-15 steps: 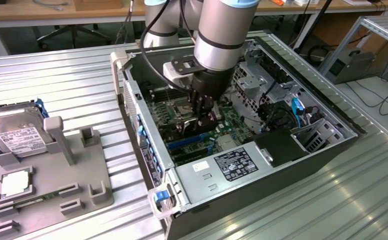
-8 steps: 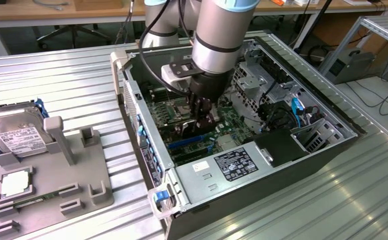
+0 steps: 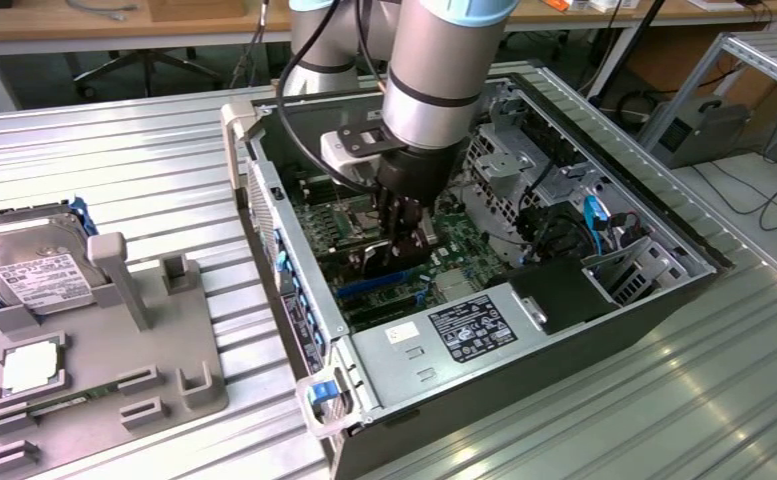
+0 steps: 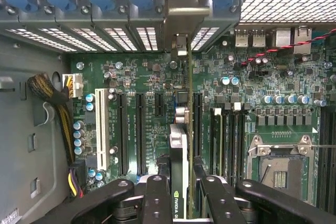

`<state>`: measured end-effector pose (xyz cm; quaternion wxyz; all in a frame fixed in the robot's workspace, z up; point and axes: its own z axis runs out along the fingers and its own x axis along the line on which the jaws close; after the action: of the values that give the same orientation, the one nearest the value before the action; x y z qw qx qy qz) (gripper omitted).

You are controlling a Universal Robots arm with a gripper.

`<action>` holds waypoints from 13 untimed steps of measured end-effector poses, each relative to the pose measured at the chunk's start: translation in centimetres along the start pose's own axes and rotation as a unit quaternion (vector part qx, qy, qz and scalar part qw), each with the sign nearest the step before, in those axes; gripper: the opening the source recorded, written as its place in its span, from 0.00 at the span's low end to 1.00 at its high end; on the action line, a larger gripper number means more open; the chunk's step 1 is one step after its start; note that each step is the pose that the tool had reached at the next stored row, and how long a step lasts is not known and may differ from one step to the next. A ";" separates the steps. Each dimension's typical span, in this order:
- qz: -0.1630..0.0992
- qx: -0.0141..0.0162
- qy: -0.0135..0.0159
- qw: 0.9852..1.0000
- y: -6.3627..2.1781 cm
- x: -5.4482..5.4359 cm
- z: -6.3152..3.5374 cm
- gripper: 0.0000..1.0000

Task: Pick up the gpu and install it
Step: 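Insert the gpu into the slot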

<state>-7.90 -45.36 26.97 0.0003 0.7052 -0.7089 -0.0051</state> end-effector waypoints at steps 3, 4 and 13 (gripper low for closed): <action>-0.003 0.001 0.000 1.000 0.01 0.0 0.00 0.27; -0.004 0.002 0.000 1.000 0.01 0.0 0.00 0.27; -0.013 0.007 0.000 1.000 0.07 0.0 0.00 0.27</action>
<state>-7.97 -45.36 26.97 -0.0045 0.7146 -0.6996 -0.0002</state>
